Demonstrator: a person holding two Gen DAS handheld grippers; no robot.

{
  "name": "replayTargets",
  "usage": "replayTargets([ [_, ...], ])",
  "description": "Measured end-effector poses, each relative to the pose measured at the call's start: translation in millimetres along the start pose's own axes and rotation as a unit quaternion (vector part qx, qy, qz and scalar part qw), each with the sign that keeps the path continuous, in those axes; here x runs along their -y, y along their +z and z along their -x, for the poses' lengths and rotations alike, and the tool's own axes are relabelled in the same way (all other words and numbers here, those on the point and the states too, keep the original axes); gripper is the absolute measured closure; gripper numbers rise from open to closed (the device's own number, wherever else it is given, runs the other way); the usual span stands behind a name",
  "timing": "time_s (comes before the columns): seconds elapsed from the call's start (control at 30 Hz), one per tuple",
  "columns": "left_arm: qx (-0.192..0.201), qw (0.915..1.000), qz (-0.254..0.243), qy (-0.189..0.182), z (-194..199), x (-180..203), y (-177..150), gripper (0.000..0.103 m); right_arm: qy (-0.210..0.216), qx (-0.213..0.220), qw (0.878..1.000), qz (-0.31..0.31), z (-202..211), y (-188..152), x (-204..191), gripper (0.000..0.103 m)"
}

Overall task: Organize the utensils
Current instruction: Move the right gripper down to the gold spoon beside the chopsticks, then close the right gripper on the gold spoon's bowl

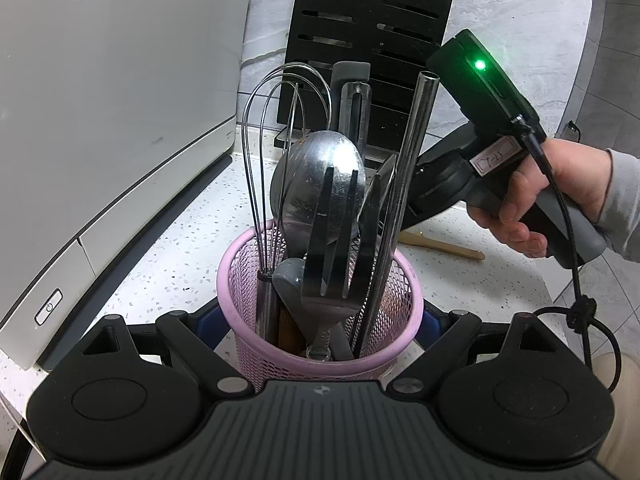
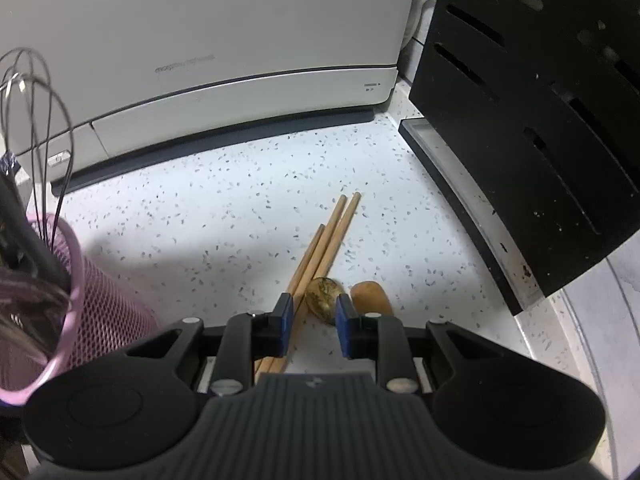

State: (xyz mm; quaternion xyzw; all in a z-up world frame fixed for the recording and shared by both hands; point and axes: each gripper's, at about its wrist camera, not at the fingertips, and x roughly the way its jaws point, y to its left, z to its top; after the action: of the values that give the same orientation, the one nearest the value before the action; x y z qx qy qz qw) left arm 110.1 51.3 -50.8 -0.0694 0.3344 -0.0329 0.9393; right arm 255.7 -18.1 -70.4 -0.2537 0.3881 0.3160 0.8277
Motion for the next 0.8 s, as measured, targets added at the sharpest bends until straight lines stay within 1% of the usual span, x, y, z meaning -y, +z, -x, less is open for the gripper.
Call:
replayTargets([
  [0.07, -0.001, 1.0000, 0.001, 0.000, -0.8, -0.1, -0.6, 0.000, 0.009, 0.003, 1.000, -0.017, -2.3, 0.8, 2.9, 0.082],
  [0.2, -0.002, 1.0000, 0.002, -0.001, -0.7, -0.4, -0.1, 0.000, 0.009, 0.001, 0.999, -0.040, -11.5, 0.6, 5.0, 0.081],
  [0.53, -0.002, 1.0000, 0.002, 0.001, -0.6, 0.1, -0.1, 0.000, 0.026, 0.010, 0.994, -0.102, -14.4, -1.0, 16.0, 0.081],
  [0.8, -0.002, 1.0000, 0.002, 0.001, -0.9, 0.2, 0.1, 0.000, 0.014, 0.009, 0.996, -0.092, -12.3, 0.1, 16.8, 0.081],
])
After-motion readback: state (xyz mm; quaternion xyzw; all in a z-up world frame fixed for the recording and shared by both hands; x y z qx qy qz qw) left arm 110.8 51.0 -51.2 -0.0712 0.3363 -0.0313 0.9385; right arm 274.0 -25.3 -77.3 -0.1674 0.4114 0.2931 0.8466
